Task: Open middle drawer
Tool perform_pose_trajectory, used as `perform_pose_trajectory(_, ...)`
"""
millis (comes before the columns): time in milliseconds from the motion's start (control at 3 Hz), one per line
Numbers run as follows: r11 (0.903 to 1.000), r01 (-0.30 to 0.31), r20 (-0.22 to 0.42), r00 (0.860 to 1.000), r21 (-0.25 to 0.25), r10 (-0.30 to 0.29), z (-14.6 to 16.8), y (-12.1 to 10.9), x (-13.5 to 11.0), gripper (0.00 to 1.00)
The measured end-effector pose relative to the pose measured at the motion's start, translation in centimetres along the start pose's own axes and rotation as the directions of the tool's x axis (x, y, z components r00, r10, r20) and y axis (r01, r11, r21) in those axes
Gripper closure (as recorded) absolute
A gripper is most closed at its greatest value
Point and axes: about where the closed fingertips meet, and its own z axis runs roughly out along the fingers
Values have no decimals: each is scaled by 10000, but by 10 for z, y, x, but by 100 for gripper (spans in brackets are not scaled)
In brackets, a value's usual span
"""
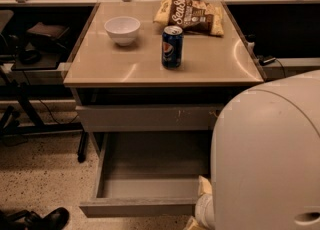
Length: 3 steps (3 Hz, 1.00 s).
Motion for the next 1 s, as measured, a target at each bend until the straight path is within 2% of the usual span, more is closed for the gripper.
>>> perform_pose_trajectory(333, 10000, -2, 0, 10000, 2, 2, 0, 0, 0, 0)
perform_pose_trajectory(667, 9976, -462, -60, 9989, 517, 466, -13, -28, 4, 0)
perform_pose_trajectory(1000, 9738, -1493, 8, 9885, 1716, 1514, -54, -82, 3, 0)
